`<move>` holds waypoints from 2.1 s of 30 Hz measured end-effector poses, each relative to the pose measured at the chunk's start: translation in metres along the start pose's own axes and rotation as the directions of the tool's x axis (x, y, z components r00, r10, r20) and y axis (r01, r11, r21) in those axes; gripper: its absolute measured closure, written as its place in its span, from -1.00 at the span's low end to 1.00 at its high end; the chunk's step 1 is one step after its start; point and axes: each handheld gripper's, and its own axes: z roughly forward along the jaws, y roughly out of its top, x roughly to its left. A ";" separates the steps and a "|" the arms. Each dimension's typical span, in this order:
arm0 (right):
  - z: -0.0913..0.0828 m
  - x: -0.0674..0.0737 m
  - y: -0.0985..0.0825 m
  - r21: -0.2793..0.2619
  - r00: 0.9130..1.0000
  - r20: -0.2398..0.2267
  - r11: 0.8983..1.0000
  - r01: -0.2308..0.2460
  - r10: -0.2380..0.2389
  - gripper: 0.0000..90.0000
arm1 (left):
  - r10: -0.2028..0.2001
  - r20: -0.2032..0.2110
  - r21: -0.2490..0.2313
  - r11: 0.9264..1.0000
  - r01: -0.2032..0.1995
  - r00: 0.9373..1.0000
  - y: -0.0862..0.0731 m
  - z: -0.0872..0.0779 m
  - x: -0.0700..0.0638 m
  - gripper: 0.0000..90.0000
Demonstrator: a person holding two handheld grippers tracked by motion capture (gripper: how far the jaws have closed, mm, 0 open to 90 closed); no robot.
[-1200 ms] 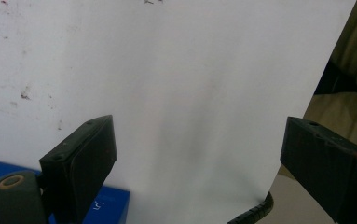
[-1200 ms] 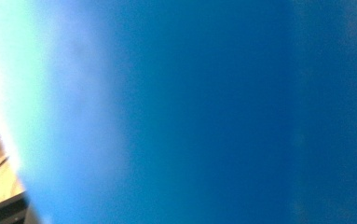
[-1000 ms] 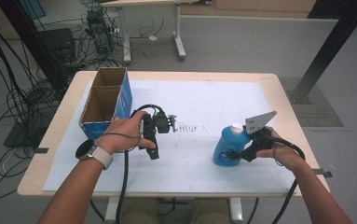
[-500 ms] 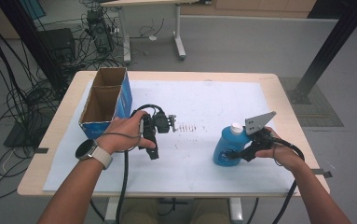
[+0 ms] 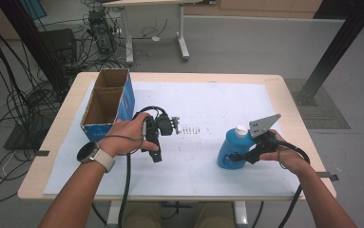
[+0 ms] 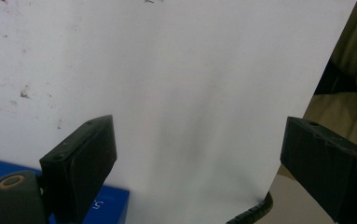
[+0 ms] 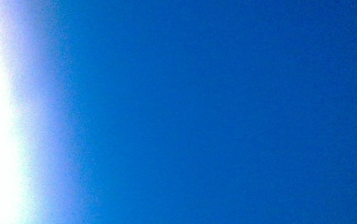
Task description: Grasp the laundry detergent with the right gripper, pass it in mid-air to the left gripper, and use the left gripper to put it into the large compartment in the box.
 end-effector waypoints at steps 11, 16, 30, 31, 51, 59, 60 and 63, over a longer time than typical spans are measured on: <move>0.000 0.000 -0.001 -0.014 1.000 -0.007 1.000 0.005 -0.005 -0.08 | 0.002 0.000 0.002 1.000 -0.002 1.000 0.000 0.000 0.001 -0.76; 0.000 0.001 -0.001 -0.013 1.000 -0.002 1.000 0.019 -0.019 -0.07 | 0.001 0.002 0.000 1.000 -0.001 1.000 0.000 0.000 0.000 -0.76; 0.000 0.001 -0.002 -0.022 1.000 -0.002 0.999 0.027 -0.027 -0.06 | 0.002 0.004 0.002 1.000 -0.002 1.000 0.001 0.000 0.000 -0.76; 0.000 0.001 -0.002 -0.021 1.000 -0.002 0.999 0.029 -0.029 -0.06 | 0.003 0.004 0.003 1.000 -0.003 1.000 0.001 0.000 0.000 -0.76; 0.000 0.001 -0.001 -0.016 1.000 0.007 1.000 0.024 -0.023 -0.04 | 0.006 0.002 0.002 1.000 -0.006 1.000 0.000 -0.002 -0.001 -0.75; 0.000 0.002 -0.002 -0.020 1.000 0.010 1.000 0.020 -0.020 -0.04 | 0.001 0.003 -0.002 1.000 -0.001 1.000 -0.002 -0.002 0.000 -0.76; 0.000 0.002 -0.002 -0.020 1.000 0.009 1.000 0.019 -0.019 -0.04 | 0.001 0.004 -0.003 1.000 -0.001 1.000 -0.002 -0.002 0.000 -0.76; 0.000 0.001 -0.001 -0.017 1.000 0.009 1.000 0.020 -0.020 -0.04 | 0.002 0.002 -0.003 1.000 -0.002 1.000 -0.002 -0.002 0.000 -0.76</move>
